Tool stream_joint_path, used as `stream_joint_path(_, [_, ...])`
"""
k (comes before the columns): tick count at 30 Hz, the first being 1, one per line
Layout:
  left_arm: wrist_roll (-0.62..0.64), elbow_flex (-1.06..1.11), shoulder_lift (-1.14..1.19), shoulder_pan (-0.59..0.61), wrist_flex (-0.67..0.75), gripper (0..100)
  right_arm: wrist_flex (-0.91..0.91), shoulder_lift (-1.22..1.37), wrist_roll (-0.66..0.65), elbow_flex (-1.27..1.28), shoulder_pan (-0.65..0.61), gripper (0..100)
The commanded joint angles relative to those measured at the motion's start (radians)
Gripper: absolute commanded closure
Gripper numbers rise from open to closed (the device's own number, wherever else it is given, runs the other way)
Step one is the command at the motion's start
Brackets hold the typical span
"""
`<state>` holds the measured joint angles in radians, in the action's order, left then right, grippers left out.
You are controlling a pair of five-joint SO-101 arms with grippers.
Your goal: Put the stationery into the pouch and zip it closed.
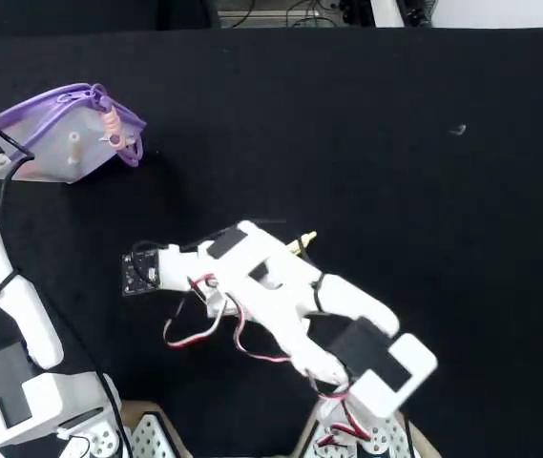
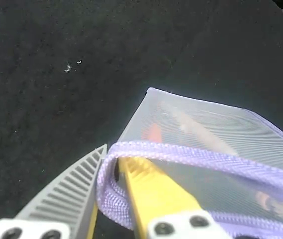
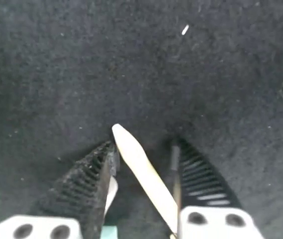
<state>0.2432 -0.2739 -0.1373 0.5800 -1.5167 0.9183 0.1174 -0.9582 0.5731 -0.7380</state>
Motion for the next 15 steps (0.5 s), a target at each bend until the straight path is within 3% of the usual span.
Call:
stream_joint_path(1, [-0.005, 0.004, -0.011, 0.01, 0.017, 97, 0.04, 0.013, -0.031, -0.056, -0.014, 98.5])
stream_joint_path(8, [0.015, 0.007, -0.011, -0.031, 0.012, 97, 0.044, -0.054, -0.029, -0.056, 0.011, 98.9])
stream_joint_path(15, [0.032, -0.104, -0.011, -0.114, -0.097, 97, 0.044, -0.371, -0.029, -0.053, 0.118, 98.7])
